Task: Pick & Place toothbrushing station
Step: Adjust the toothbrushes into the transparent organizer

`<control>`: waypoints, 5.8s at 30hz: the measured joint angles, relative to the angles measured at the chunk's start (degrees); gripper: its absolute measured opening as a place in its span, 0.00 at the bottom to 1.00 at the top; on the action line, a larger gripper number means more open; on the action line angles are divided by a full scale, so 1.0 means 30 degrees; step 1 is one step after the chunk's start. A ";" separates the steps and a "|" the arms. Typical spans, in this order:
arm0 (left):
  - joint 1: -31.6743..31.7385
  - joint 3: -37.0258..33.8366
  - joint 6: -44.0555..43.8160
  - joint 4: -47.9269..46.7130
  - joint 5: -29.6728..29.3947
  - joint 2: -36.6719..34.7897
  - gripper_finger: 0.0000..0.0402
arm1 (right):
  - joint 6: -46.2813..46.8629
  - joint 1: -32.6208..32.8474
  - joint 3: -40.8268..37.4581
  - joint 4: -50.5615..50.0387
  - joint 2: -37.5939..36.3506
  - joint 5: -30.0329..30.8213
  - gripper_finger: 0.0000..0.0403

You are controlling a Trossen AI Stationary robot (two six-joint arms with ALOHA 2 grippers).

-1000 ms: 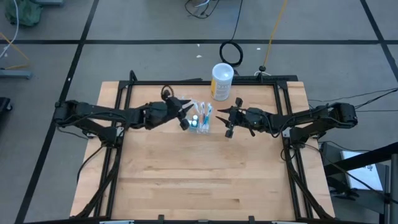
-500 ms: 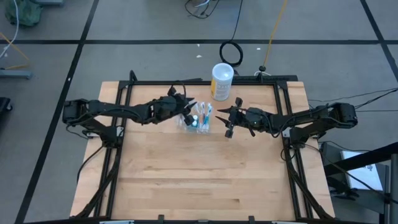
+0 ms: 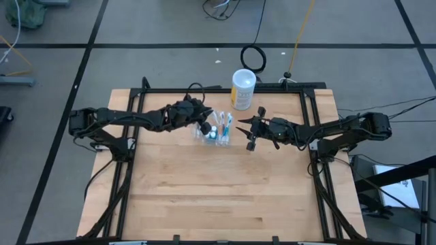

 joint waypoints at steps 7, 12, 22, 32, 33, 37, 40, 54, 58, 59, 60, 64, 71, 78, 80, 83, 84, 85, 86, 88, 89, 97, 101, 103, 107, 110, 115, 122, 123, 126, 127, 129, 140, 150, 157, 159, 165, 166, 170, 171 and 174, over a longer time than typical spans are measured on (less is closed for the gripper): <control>-0.0070 0.0000 -0.0016 -0.0008 -0.0007 -0.0012 0.03 | 0.0000 -0.0005 0.0000 -0.0007 0.0000 0.0007 0.31; -0.0382 0.0000 0.0180 -0.0946 -0.0016 -0.0968 0.01 | 0.0000 -0.0001 0.0000 -0.0054 0.0000 0.0000 0.31; -0.1134 0.0029 -0.1398 -0.6400 -0.1757 -0.3002 0.02 | 0.0007 -0.0005 0.0000 -0.0160 0.0000 0.0000 0.31; -0.1104 0.0007 -0.1998 -0.7975 -0.3765 -0.3067 0.03 | 0.0000 0.0001 0.0000 -0.0157 0.0000 0.0000 0.31; -0.1096 0.0007 -0.2005 -0.7912 -0.3873 -0.3067 0.03 | 0.0005 0.0003 0.0005 -0.0163 0.0000 0.0000 0.31; -0.1133 0.0007 -0.1951 -0.7862 -0.3847 -0.3067 0.04 | 0.0000 -0.0005 0.0000 -0.0153 0.0000 0.0000 0.31; -0.1295 0.0007 -0.1637 -0.7232 -0.3870 -0.3067 0.04 | 0.0000 -0.0005 0.0000 -0.0153 0.0000 0.0000 0.31; -0.2793 0.0007 0.0005 -0.5016 -0.2282 -0.3067 0.24 | 0.0000 0.0003 0.0007 -0.0146 0.0000 0.0000 0.31; -0.3346 0.0009 0.0210 -0.2270 0.0169 -0.2990 0.29 | 0.0000 0.0001 0.0000 -0.0149 0.0000 0.0000 0.31; -0.3451 0.0023 0.0164 -0.1650 0.0326 -0.2859 0.29 | 0.0000 -0.0003 0.0000 -0.0153 0.0000 0.0000 0.31; -0.3517 0.0036 0.0153 -0.1347 0.0349 -0.2761 0.29 | 0.0001 -0.0003 0.0000 -0.0147 0.0000 0.0000 0.31; -0.3313 0.0029 0.0254 -0.1464 0.1037 -0.1975 0.29 | 0.0216 -0.0005 0.0000 -0.0141 0.0000 0.0000 0.31; -0.2004 0.0015 -0.0687 0.0597 0.3191 0.0116 0.29 | 0.0364 -0.0005 0.0000 0.0000 0.0000 0.0000 0.31; -0.0483 0.0015 -0.2479 -0.0902 0.0939 0.0219 0.29 | 0.0364 -0.0005 0.0006 0.0000 0.0000 0.0000 0.31; -0.0165 0.0015 -0.2875 -0.0991 0.0818 0.0210 0.29 | 0.0364 -0.0005 0.0000 -0.0007 0.0000 0.0000 0.31; 0.0108 0.0015 -0.3284 -0.0989 0.0953 0.0204 0.29 | 0.0364 0.0001 0.0003 -0.0005 0.0000 0.0000 0.31; 0.0111 0.0015 -0.3469 -0.0965 0.0959 0.0204 0.29 | 0.0364 0.0003 0.0002 -0.0005 0.0000 0.0000 0.31; 0.0109 0.0015 -0.3576 -0.0891 0.0965 0.0204 0.29 | 0.0364 -0.0002 0.0002 -0.0005 0.0000 0.0000 0.31; 0.0099 0.0015 -0.3706 -0.0788 0.0982 0.0204 0.29 | 0.0364 -0.0005 0.0000 -0.0007 0.0000 0.0000 0.31; 0.0103 0.0015 -0.4075 -0.0743 0.1073 0.0204 0.29 | 0.0364 -0.0003 0.0000 -0.0001 0.0000 0.0000 0.31; 0.0109 0.0015 -0.4202 -0.0751 0.1324 0.0204 0.29 | 0.0364 0.0003 0.0000 -0.0007 0.0000 0.0000 0.31; 0.0109 0.0015 -0.3387 -0.0389 0.1996 0.0204 0.29 | 0.0528 -0.0130 0.0000 0.0019 0.0000 0.0164 0.31; -0.0061 0.0035 0.0106 -0.0440 0.2583 -0.0285 0.29 | 0.1674 -0.0586 0.0000 0.0044 0.0000 0.0590 0.30; -0.0166 0.0528 0.1785 -0.0987 0.2732 -0.0644 0.29 | 0.2016 -0.0772 0.0000 0.0015 0.0000 0.0552 0.29; -0.0197 0.3332 0.4161 -0.4675 0.2770 -0.0918 0.29 | 0.2077 -0.0923 0.0000 0.0007 0.0000 0.0525 0.29; -0.0197 0.6434 0.6328 -0.8618 0.2834 -0.0591 0.29 | 0.2076 -0.0923 0.0001 0.0008 0.0000 0.0525 0.29; 0.0210 1.0933 0.9306 -1.3523 0.3029 0.1348 0.29 | 0.2091 -0.0923 0.0007 -0.0001 0.0000 0.0512 0.29; 0.1358 1.4566 0.9605 -1.9086 0.3474 0.5192 0.29 | 0.2091 -0.0745 0.0007 -0.0128 0.0000 0.0462 0.29; 0.1498 1.4793 0.9493 -1.9546 0.3461 0.5559 0.29 | 0.2091 -0.0748 0.0007 -0.0161 0.0000 0.0470 0.29; 0.1859 1.4998 0.9032 -2.0320 0.3866 0.6300 0.29 | 0.2062 -0.0760 0.0007 -0.0173 0.0000 0.0510 0.29; 0.1973 1.5001 0.8976 -2.0439 0.4238 0.6460 0.29 | 0.2055 -0.0755 0.0007 -0.0159 0.0000 0.0503 0.29; 0.2129 1.5001 0.8625 -2.0573 0.4573 0.6699 0.29 | 0.2048 -0.0748 0.0007 -0.0160 0.0000 0.0496 0.29; 0.2185 1.5008 0.9254 -2.0356 0.5341 0.6615 0.29 | 0.1996 -0.0799 0.0007 -0.0153 0.0000 0.0503 0.29; 0.2251 1.5008 0.9635 -1.9402 0.5397 0.6729 0.29 | 0.1931 -0.0799 0.0007 -0.0153 0.0000 0.0505 0.29; 0.2317 1.4890 0.9596 -1.9416 0.6631 0.6863 0.29 | 0.1931 -0.0802 0.0007 -0.0150 0.0000 0.0503 0.29; 0.2317 1.4885 0.9530 -1.9462 0.6660 0.6863 0.29 | 0.1931 -0.0806 0.0007 -0.0150 0.0000 0.0503 0.29; 0.2397 1.4870 0.8998 -1.9769 0.6537 0.6863 0.29 | 0.1931 -0.0799 0.0007 -0.0153 0.0000 0.0503 0.29; 0.2397 1.4870 0.8822 -1.9781 0.6321 0.6863 0.29 | 0.1931 -0.0806 0.0007 -0.0153 0.0000 0.0503 0.29; 0.2397 1.4870 0.8675 -2.0144 0.5868 0.6863 0.28 | 0.1931 -0.0803 0.0007 -0.0151 0.0000 0.0505 0.29; 0.2412 1.4870 0.8676 -2.0205 0.5843 0.6863 0.27 | 0.1931 -0.0799 0.0007 -0.0153 0.0000 0.0506 0.29; 0.2412 1.4870 0.8741 -2.0260 0.5858 0.6863 0.19 | 0.1931 -0.0806 0.0007 -0.0152 0.0000 0.0503 0.29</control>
